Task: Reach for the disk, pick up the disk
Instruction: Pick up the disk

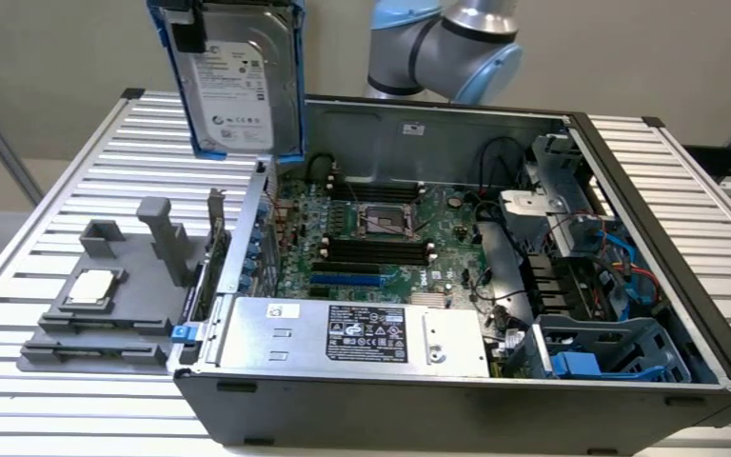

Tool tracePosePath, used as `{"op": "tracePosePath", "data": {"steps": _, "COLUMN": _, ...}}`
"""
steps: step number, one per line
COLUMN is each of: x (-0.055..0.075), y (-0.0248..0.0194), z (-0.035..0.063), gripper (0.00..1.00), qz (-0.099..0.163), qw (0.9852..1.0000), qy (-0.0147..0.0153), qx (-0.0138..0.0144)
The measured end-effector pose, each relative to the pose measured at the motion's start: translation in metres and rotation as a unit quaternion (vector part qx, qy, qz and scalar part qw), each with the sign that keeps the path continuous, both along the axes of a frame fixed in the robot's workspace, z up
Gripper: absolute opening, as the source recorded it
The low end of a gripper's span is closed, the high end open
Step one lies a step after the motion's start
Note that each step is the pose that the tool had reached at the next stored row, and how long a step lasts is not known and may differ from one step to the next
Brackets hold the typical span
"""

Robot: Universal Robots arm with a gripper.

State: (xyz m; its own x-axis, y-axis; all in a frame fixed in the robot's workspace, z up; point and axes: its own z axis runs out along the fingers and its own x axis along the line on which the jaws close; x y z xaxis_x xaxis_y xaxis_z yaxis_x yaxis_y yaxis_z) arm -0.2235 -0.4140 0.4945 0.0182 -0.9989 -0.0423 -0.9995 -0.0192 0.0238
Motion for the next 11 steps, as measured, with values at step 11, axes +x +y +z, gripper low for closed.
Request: {"op": "tracePosePath", "data": {"steps": 11, "x": 0.050, "y": -0.0177, "z": 0.0011, "gripper": 0.33, "qz": 0.000, "qw": 1.0000, "qy": 0.0004, "qx": 0.0001}}
